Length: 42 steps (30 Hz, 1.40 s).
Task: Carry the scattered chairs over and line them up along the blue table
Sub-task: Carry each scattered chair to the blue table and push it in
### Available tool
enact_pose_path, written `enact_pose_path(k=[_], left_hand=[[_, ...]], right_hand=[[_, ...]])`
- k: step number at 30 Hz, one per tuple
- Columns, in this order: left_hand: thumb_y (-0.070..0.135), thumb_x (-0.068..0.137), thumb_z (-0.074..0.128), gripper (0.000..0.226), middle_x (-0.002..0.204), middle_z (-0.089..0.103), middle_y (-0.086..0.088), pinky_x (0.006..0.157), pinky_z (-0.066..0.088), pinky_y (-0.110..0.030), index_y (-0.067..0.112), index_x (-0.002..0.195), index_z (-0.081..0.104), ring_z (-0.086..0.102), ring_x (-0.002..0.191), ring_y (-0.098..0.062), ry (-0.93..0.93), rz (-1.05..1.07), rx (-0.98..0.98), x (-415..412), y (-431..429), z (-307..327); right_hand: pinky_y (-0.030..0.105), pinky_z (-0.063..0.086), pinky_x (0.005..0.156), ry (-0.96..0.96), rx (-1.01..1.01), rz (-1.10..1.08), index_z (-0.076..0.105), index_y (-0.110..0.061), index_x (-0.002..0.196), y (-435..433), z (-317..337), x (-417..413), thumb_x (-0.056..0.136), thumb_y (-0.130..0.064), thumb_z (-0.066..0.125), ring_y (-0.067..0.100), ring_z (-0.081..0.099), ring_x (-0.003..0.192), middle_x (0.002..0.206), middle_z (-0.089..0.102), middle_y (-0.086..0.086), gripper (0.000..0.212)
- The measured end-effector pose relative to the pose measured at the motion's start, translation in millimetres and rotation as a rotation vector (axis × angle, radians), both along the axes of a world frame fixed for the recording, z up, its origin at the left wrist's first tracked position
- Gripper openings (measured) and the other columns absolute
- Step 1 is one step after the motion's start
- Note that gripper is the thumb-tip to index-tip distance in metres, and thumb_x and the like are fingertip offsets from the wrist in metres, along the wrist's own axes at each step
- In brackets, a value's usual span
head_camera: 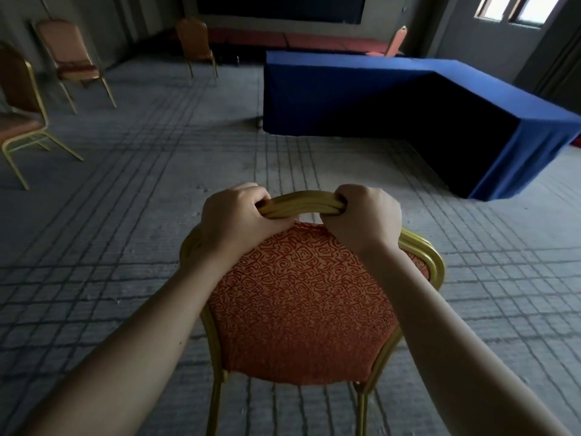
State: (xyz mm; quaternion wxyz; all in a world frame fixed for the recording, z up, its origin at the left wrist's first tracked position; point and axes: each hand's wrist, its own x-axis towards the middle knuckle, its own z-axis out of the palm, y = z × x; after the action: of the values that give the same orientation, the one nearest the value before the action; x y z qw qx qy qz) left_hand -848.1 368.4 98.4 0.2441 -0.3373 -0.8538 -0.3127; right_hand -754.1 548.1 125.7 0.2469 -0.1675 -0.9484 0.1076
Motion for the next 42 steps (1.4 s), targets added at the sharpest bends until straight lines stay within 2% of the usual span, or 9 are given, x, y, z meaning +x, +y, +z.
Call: enact_pose_path(k=[4, 10, 18, 26, 30, 34, 42], left_hand=[[0.065, 0.067, 0.070, 0.048, 0.057, 0.049, 0.008, 0.044, 0.038, -0.033, 0.021, 0.054, 0.053, 0.049, 0.051, -0.008, 0.051, 0.061, 0.021, -68, 8, 11], [0.065, 0.064, 0.071, 0.045, 0.059, 0.052, 0.010, 0.045, 0.041, -0.031, 0.022, 0.056, 0.059, 0.053, 0.053, -0.006, 0.119, 0.202, 0.028, -204, 35, 21], [0.064, 0.065, 0.072, 0.045, 0.061, 0.057, 0.007, 0.046, 0.042, -0.033, 0.020, 0.058, 0.063, 0.055, 0.053, -0.008, 0.140, 0.288, 0.052, -389, 48, 21], [0.067, 0.063, 0.072, 0.045, 0.062, 0.058, 0.011, 0.049, 0.045, -0.029, 0.023, 0.059, 0.065, 0.058, 0.057, -0.005, 0.111, 0.361, 0.030, -620, 46, 15], [0.071, 0.061, 0.070, 0.048, 0.061, 0.057, 0.011, 0.049, 0.039, -0.026, 0.023, 0.058, 0.063, 0.059, 0.057, -0.008, 0.135, 0.358, -0.004, -736, 52, 21], [0.075, 0.061, 0.066, 0.049, 0.061, 0.052, 0.013, 0.048, 0.034, -0.024, 0.025, 0.060, 0.062, 0.056, 0.057, -0.007, 0.119, 0.363, -0.060, -844, 66, 27], [0.072, 0.062, 0.065, 0.049, 0.065, 0.061, 0.010, 0.049, 0.044, -0.028, 0.023, 0.063, 0.068, 0.058, 0.059, -0.005, 0.143, 0.409, -0.060, -1080, 107, 23]], right_hand=[[0.021, 0.026, 0.046, 0.057, 0.037, 0.029, 0.059, -0.018, 0.065, 12, 10, -73, 0.070, -0.031, 0.066, 0.018, 0.048, 0.054, 0.054, 0.049, -0.005, 0.016], [0.026, 0.027, 0.049, 0.112, 0.051, 0.125, 0.055, -0.019, 0.062, 45, 21, -222, 0.070, -0.032, 0.065, 0.019, 0.048, 0.055, 0.056, 0.050, -0.005, 0.018], [0.027, 0.032, 0.049, 0.077, 0.078, 0.267, 0.056, -0.019, 0.064, 71, 24, -431, 0.072, -0.032, 0.062, 0.017, 0.050, 0.054, 0.057, 0.053, -0.006, 0.016], [0.030, 0.046, 0.051, 0.067, 0.054, 0.351, 0.060, -0.020, 0.066, 71, 14, -677, 0.073, -0.033, 0.062, 0.021, 0.055, 0.055, 0.059, 0.058, -0.004, 0.016], [0.031, 0.048, 0.054, 0.048, 0.014, 0.326, 0.063, -0.020, 0.068, 77, 15, -788, 0.073, -0.034, 0.064, 0.021, 0.056, 0.059, 0.062, 0.061, -0.003, 0.015], [0.032, 0.047, 0.052, 0.078, -0.012, 0.322, 0.060, -0.019, 0.064, 90, 15, -895, 0.071, -0.033, 0.067, 0.021, 0.055, 0.056, 0.059, 0.058, -0.004, 0.017], [0.027, 0.042, 0.045, 0.120, 0.013, 0.363, 0.059, -0.018, 0.061, 135, 7, -1145, 0.070, -0.034, 0.068, 0.016, 0.052, 0.050, 0.053, 0.054, -0.005, 0.021]])
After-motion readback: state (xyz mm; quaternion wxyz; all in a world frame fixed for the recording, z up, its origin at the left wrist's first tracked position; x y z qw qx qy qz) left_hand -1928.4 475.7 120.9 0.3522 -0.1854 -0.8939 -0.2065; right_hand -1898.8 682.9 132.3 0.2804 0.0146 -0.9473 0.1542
